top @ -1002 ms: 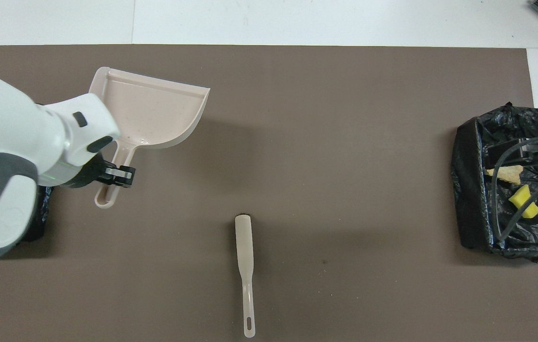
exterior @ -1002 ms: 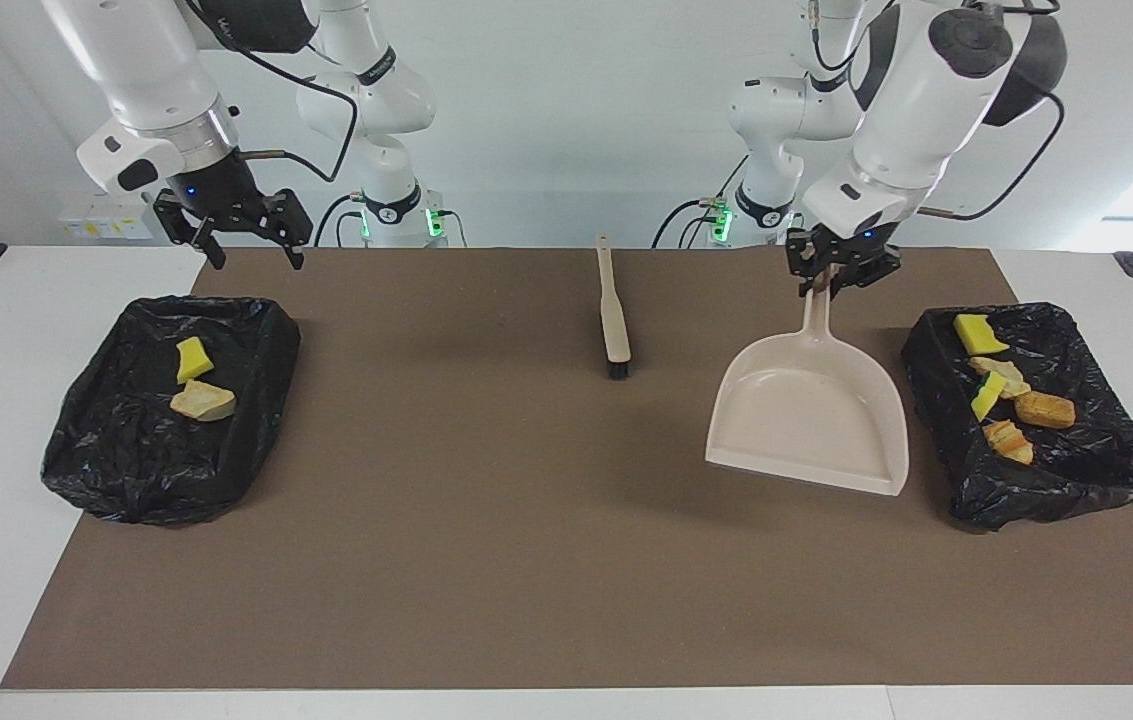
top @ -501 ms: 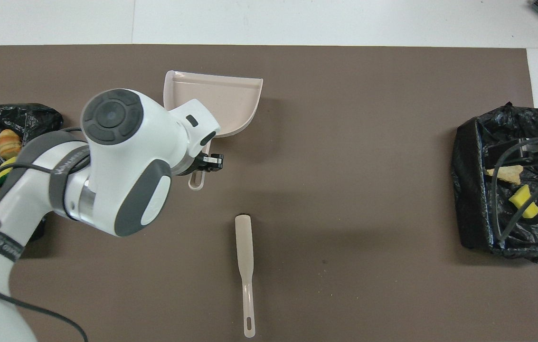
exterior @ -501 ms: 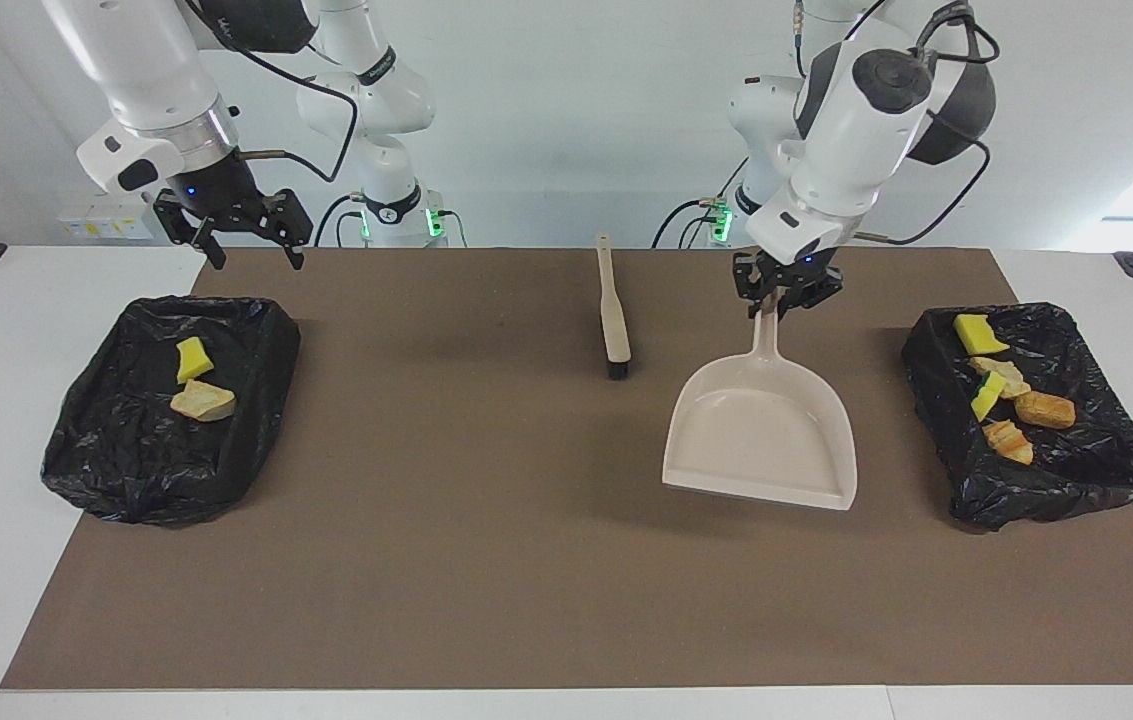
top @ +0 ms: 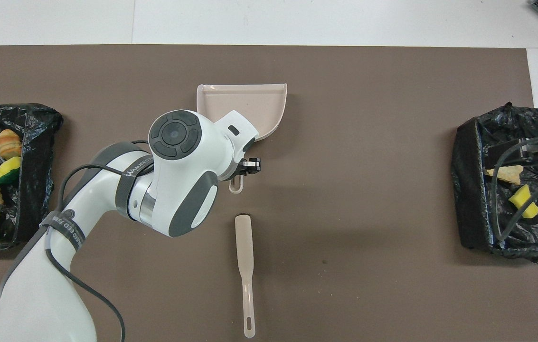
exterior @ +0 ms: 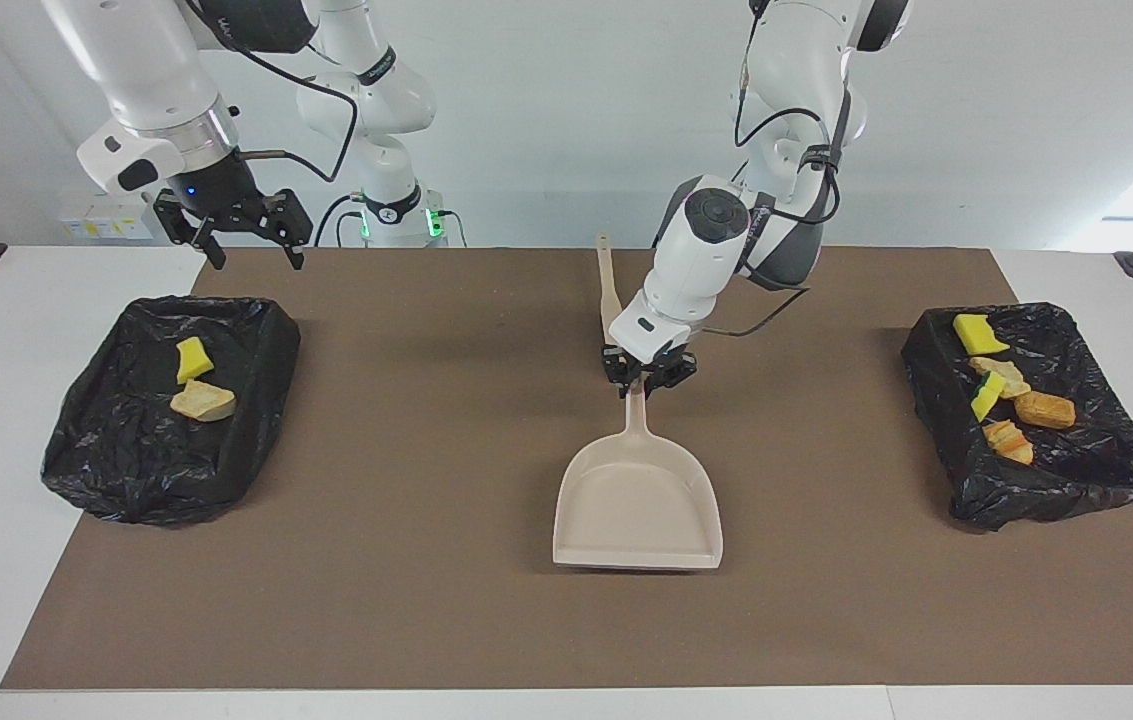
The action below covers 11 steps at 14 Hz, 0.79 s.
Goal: Sweep and dump trash in bin
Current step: 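Bring the empty dustpan back to the table center with the left gripper, then lower the dustpan beside the brush and open the left gripper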
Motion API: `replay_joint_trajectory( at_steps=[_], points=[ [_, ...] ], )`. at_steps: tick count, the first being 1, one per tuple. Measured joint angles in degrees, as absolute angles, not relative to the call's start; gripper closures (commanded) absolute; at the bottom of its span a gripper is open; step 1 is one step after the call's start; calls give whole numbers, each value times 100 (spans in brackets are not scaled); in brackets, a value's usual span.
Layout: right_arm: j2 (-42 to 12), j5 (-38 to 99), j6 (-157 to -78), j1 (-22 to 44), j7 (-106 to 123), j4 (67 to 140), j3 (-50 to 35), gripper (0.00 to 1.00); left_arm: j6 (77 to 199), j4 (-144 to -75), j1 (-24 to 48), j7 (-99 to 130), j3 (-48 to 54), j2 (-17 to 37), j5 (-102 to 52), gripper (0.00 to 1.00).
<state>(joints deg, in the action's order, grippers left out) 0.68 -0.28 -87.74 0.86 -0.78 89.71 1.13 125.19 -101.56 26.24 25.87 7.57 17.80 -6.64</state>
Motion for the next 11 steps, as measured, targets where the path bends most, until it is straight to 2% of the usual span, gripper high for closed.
replay_joint_trajectory(
  at_steps=[9,10,11],
  points=[
    [68,-28,-8774,86,-78,8971,113,0,12736,-10151,2852,2860,756,2130,-666,100],
    [68,-28,-8774,86,-78,8971,113,0,12752,-10151,2854,2876,756,2139,-666,74],
    [68,-28,-8774,86,-78,8971,113,0,12769,-10146,2855,2956,754,2139,-666,1]
  ],
)
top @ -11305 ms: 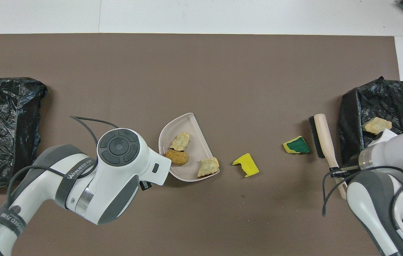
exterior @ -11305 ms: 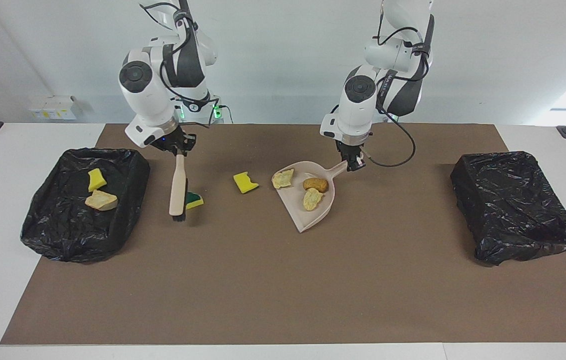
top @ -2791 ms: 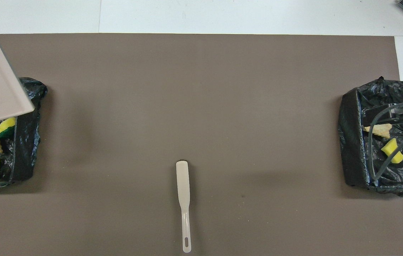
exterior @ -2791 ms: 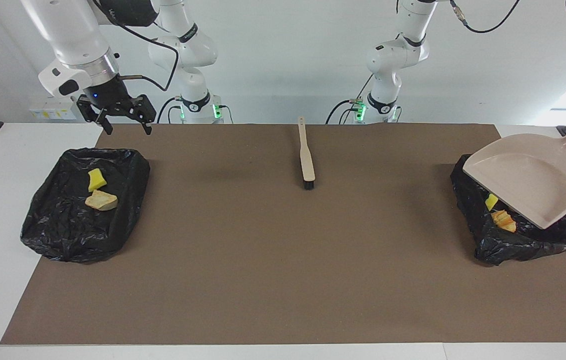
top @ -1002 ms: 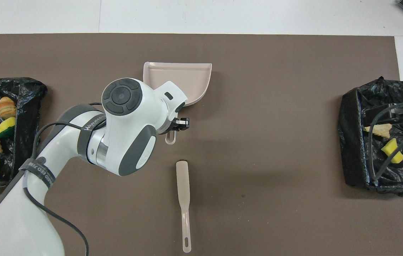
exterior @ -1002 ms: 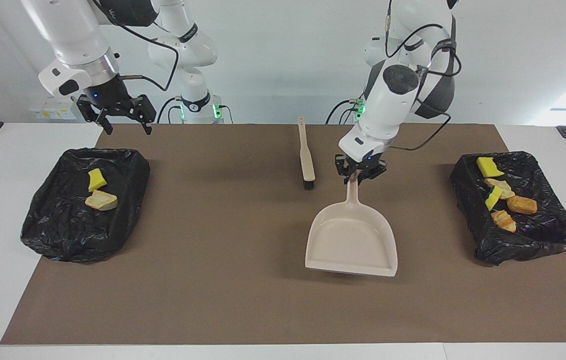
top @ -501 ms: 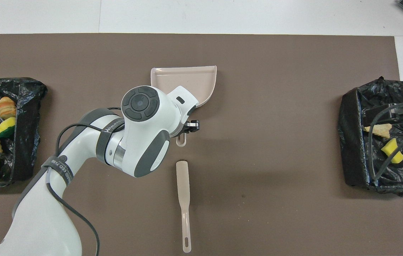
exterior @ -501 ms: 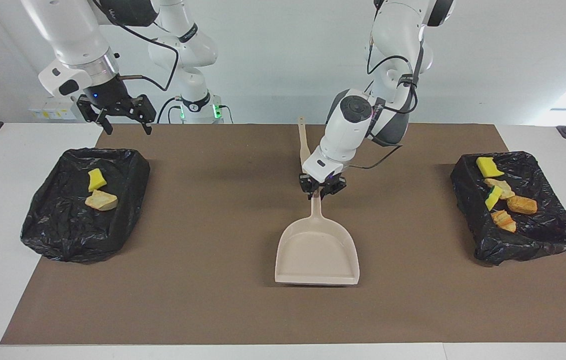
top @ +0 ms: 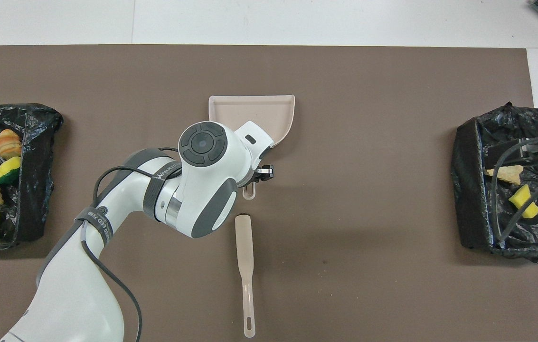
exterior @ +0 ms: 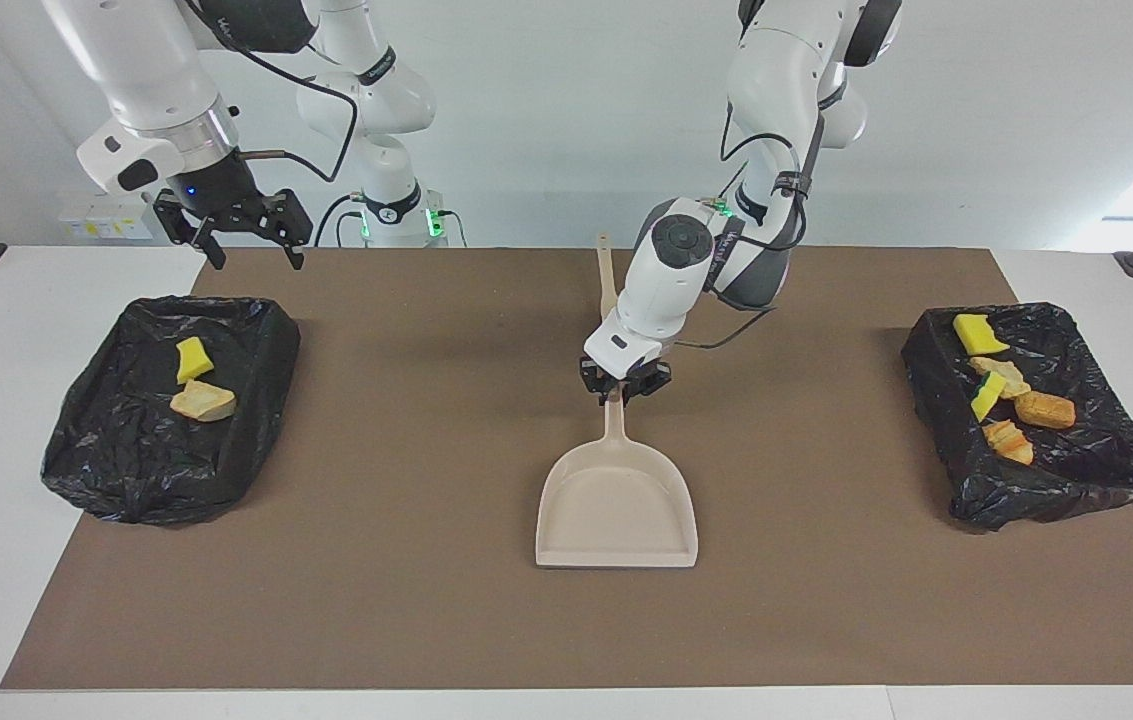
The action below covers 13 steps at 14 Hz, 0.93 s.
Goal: Sweep and dump trash in bin
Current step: 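Lower the dustpan beside the brush and open the left gripper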
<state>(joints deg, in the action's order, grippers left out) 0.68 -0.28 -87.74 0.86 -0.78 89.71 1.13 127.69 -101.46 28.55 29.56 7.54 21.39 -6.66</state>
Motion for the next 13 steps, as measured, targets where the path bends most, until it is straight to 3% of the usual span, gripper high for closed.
replay_joint_trajectory(
  at_steps=[8,13],
  points=[
    [69,-28,-8774,86,-78,8971,113,0,12812,-9943,2819,3410,625,2045,-666,0],
    [69,-28,-8774,86,-78,8971,113,0,12366,-9880,2419,3401,517,1767,-584,0]
  ],
)
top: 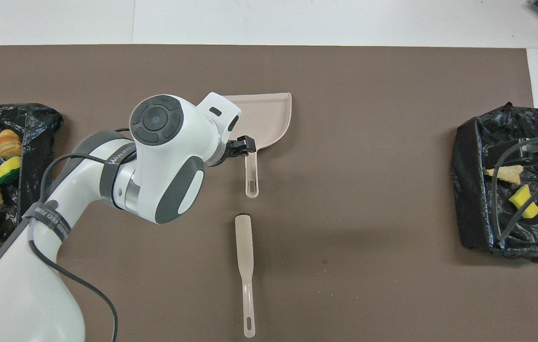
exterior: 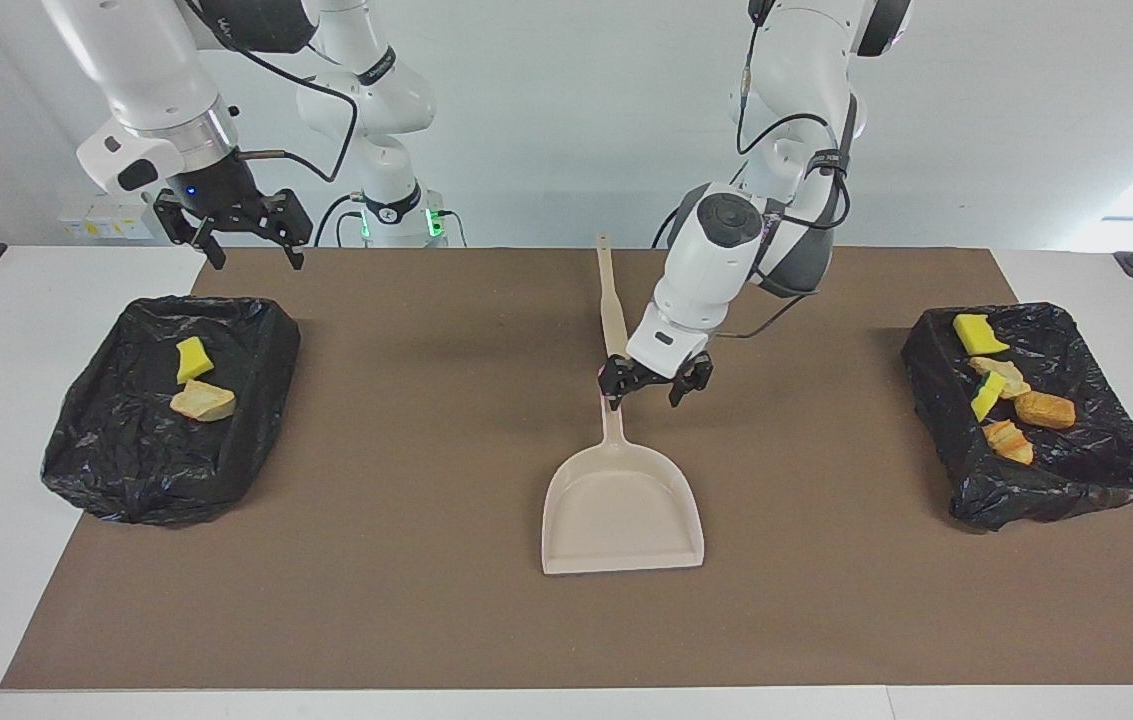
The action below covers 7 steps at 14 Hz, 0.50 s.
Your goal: Sweep and dump trash in bin
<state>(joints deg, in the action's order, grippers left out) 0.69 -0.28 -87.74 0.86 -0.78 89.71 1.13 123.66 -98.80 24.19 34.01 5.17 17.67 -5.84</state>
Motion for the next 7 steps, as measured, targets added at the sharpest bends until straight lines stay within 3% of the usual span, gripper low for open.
replay_joint_trajectory(
  at_steps=[7],
  points=[
    [69,-28,-8774,86,-78,8971,113,0,10687,-9858,1272,2035,487,1039,-565,0]
  ],
)
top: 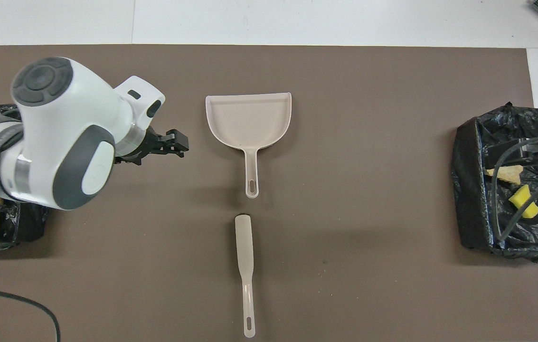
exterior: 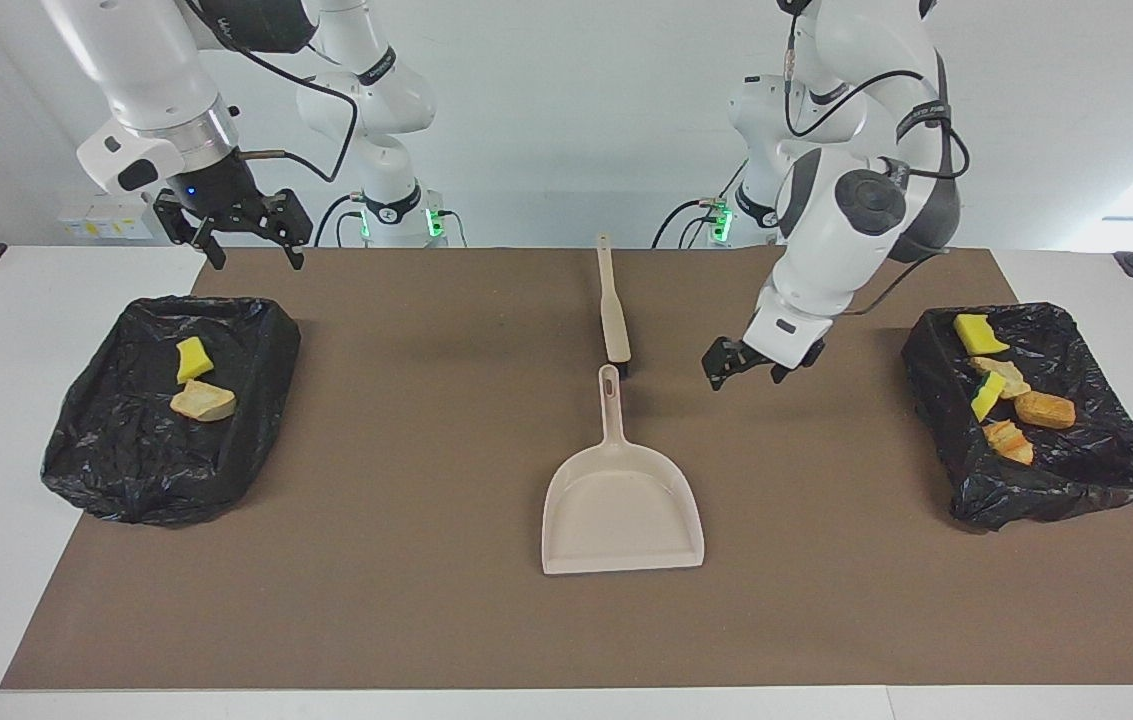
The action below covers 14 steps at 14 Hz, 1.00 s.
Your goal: Sweep and dump trash in bin
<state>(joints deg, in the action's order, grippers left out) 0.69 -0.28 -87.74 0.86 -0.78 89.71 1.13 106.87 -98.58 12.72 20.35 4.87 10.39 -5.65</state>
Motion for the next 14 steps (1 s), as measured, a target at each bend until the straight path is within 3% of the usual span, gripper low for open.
replay_joint_trajectory(
  at_steps=[7,14],
  points=[
    [69,-28,-8774,86,-78,8971,113,0,10001,-9862,181,527,473,482,-564,0],
    [69,-28,-8774,86,-78,8971,113,0,9471,-9547,-27,98,464,-24,-53,0]
  ],
)
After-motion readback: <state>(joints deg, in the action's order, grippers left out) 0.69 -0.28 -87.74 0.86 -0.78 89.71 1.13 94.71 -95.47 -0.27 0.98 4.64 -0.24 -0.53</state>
